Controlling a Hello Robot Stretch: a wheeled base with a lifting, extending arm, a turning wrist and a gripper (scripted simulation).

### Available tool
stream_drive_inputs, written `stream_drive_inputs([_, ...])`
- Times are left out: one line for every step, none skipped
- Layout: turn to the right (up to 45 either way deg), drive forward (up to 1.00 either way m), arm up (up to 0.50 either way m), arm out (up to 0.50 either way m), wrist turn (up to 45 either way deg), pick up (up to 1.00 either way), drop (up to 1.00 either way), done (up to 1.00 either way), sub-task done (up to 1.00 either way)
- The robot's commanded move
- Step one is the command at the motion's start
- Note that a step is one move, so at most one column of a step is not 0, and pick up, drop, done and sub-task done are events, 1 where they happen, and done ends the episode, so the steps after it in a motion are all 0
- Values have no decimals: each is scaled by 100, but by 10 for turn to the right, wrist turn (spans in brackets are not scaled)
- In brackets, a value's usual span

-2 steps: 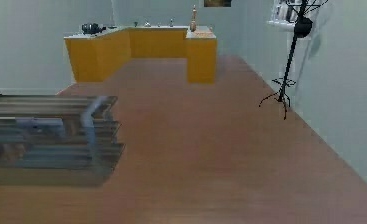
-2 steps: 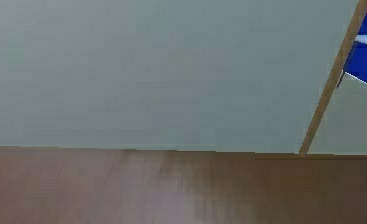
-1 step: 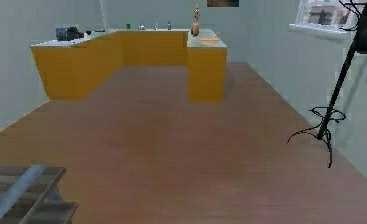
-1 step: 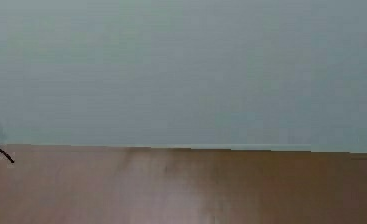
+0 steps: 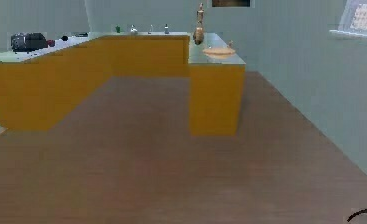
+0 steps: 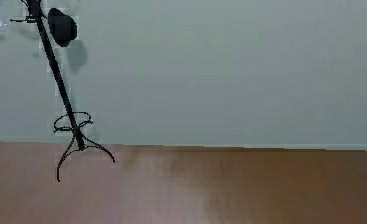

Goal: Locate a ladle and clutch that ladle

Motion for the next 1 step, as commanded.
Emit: stream_drive_inputs([60, 0, 0, 0, 0, 0, 0, 0, 0])
